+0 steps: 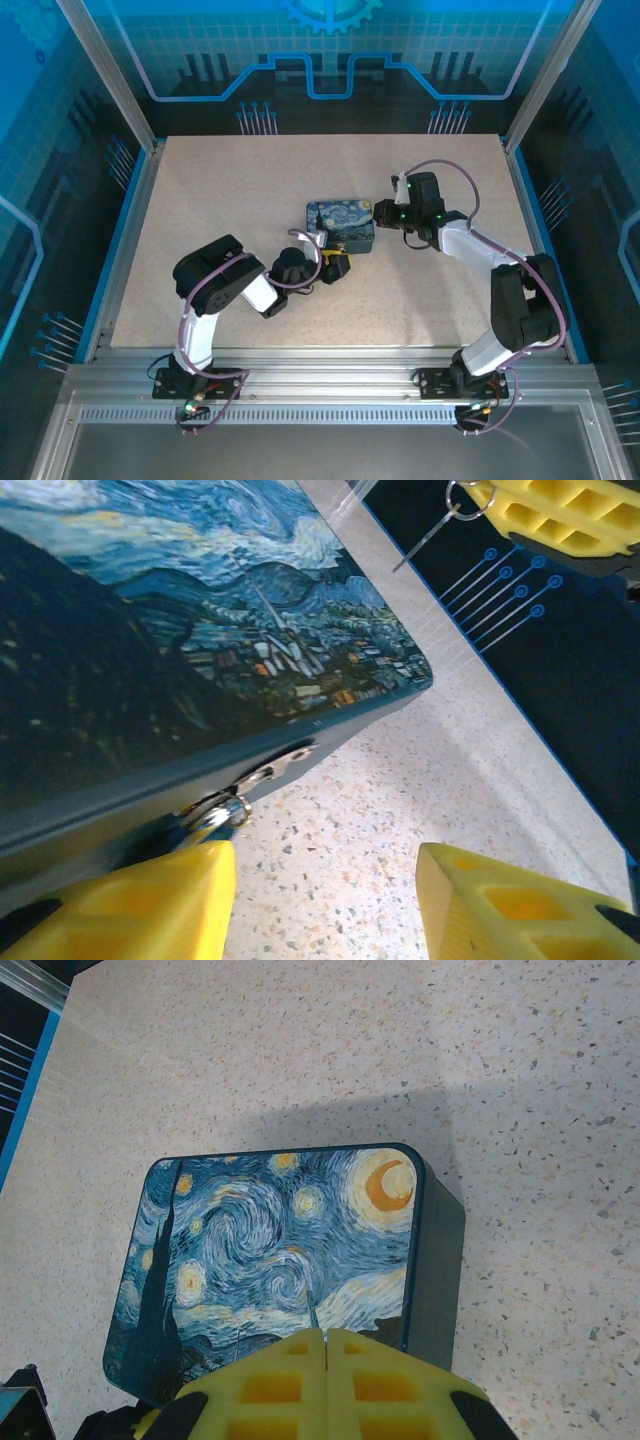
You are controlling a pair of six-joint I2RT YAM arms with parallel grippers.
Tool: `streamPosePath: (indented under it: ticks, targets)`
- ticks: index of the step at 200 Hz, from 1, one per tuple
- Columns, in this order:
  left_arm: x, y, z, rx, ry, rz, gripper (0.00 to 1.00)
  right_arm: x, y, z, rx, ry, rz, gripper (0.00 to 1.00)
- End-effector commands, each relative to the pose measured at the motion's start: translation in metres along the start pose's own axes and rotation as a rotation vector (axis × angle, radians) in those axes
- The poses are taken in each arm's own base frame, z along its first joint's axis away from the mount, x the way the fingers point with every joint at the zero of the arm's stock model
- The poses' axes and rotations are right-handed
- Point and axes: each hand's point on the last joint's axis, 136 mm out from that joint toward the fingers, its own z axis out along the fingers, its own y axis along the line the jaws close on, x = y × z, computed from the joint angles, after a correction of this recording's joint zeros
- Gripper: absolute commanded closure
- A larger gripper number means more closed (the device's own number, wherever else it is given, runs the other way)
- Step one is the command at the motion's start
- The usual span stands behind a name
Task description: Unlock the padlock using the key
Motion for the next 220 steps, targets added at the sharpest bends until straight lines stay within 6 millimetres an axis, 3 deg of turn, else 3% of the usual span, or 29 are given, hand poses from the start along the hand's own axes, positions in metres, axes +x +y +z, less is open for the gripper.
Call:
streamPosePath:
  ticks: [1,43,73,109,185,220]
  targets:
    - [0.0,-0.006,0.004,0.047,0.001,-0.019,0.47,-0.002,-0.001,-0.009,-0.002,-0.012,-0.011,1.0]
    - [-0.002,0.011,-0.002,-0.054,-0.023,-0.019,0.33,-0.005,0.0,-0.016,0.006,-0.022,-0.026,1.0]
    - [-0.006,0.012,-0.013,-0.098,-0.044,0.026,0.19,-0.006,-0.003,-0.017,0.018,-0.024,-0.028,1.0]
    - [-0.006,0.014,-0.011,-0.16,-0.025,0.086,0.11,-0.01,-0.011,-0.016,0.042,-0.035,-0.011,1.0]
    - [-0.003,0.014,0.007,-0.233,-0.021,0.195,0.06,-0.006,-0.038,0.01,0.143,0.018,0.045,1.0]
    - [-0.001,0.011,0.019,-0.22,-0.019,0.217,0.05,-0.001,-0.037,0.028,0.123,0.051,0.056,1.0]
